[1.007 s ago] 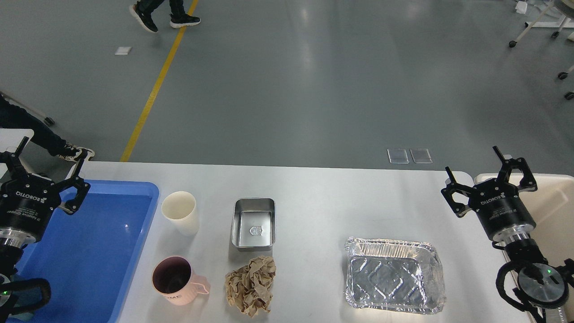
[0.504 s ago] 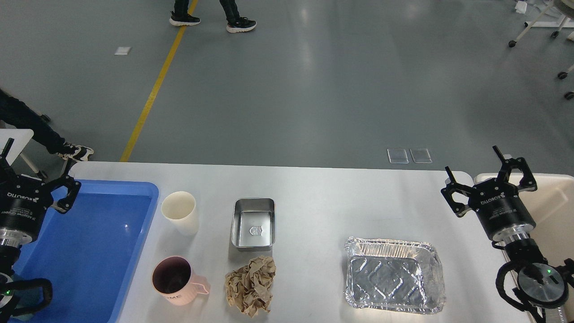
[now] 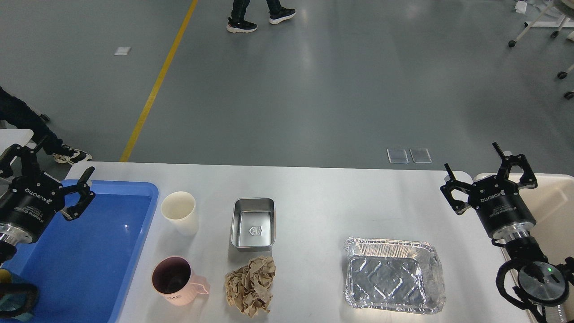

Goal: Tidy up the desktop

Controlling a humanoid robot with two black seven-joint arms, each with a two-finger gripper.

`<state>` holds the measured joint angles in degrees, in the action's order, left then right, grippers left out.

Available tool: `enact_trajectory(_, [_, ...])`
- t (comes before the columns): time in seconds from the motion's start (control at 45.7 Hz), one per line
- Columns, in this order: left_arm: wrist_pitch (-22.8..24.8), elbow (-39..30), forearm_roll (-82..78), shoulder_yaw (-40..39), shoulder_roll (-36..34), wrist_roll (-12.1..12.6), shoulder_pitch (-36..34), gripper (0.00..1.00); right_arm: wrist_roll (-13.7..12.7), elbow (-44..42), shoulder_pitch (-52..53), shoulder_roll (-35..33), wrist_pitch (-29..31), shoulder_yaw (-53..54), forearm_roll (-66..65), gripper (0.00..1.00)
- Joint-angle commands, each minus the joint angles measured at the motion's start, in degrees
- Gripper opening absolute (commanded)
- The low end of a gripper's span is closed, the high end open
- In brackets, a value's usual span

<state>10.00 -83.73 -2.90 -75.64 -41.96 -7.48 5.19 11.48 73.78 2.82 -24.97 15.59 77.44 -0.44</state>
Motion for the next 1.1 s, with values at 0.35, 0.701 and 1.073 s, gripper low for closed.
enact_trajectory(0.35, [1.51,-1.88,-0.18,-1.70,-15.60,-0.17,14.05,0.97,-0.06,0.04,-0.09,-1.49,0.32,-0.09,0.00,1.00])
enact_trajectory(0.701, [1.42,-4.95,-1.32,-0.65,-34.05,-0.52,18.54,0.97,-0.06,0.04,-0.09,-1.93,0.32,-0.27,0.00,1.00])
enact_trajectory(1.073, [3.97,-10.48,-14.76,-1.96,-40.57,-1.49,16.61,0.97,-0.06,0.13,-0.09,-2.81,0.23,-0.27,0.00,1.00])
